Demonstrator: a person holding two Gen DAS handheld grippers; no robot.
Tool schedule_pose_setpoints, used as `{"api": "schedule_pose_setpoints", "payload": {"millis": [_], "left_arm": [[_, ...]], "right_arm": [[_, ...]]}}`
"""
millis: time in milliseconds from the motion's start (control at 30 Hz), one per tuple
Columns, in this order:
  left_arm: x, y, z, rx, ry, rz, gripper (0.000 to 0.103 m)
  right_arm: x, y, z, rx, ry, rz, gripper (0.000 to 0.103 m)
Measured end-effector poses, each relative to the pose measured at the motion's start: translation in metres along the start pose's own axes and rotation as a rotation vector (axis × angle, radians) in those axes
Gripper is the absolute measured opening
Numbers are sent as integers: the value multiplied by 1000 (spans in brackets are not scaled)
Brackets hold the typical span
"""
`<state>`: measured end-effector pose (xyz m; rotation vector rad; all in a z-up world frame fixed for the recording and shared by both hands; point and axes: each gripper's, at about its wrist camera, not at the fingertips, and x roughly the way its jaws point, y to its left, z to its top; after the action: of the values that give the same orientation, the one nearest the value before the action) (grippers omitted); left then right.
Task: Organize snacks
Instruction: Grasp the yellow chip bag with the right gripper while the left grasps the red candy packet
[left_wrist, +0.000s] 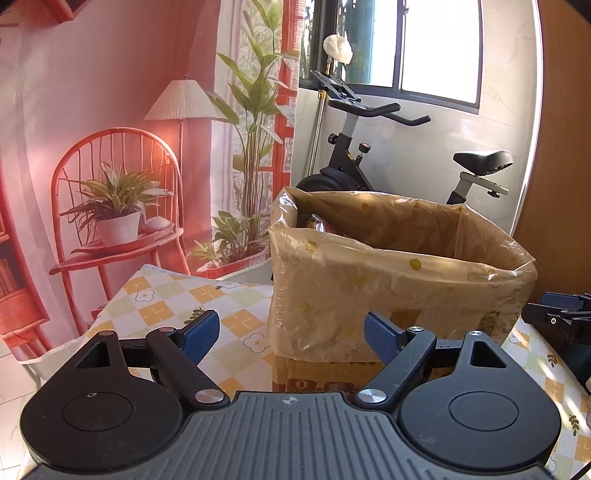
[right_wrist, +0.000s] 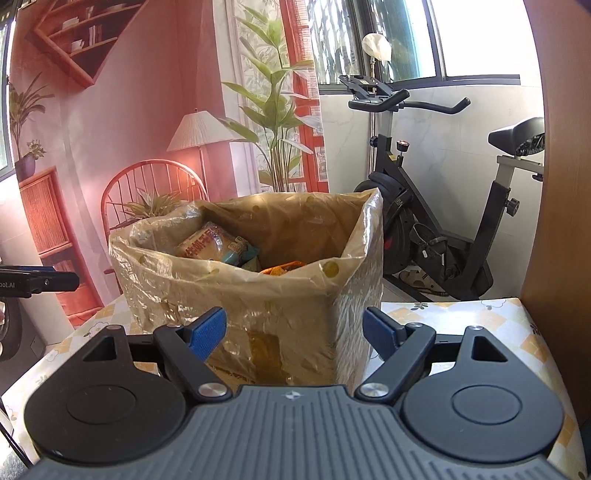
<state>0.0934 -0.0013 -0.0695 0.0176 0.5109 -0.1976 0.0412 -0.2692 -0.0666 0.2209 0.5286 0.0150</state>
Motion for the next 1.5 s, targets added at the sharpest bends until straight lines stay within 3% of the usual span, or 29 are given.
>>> {"api": "schedule_pose_setpoints", "payload": {"millis": [367, 633, 833, 1000, 1267, 1500], "left_arm": [[-3, 34, -37, -43, 60, 69, 86], [10, 19, -71, -68, 134, 7, 84], [30, 0, -101, -87, 217, -49, 81], [45, -16, -121, -77, 260, -75, 80], [69, -30, -135, -74, 255, -98, 79], [84, -29, -147, -65, 286, -68, 77]], "right_arm": [[18, 9, -68, -21, 127, -32, 83], [43, 13, -105, -83, 275, -90, 86], [49, 16, -117, -123, 281, -148, 85], [45, 17, -118, -108, 253, -159, 74], [34, 22, -120, -58, 208, -132, 71], [31, 20, -121, -33, 193, -124, 71]]}}
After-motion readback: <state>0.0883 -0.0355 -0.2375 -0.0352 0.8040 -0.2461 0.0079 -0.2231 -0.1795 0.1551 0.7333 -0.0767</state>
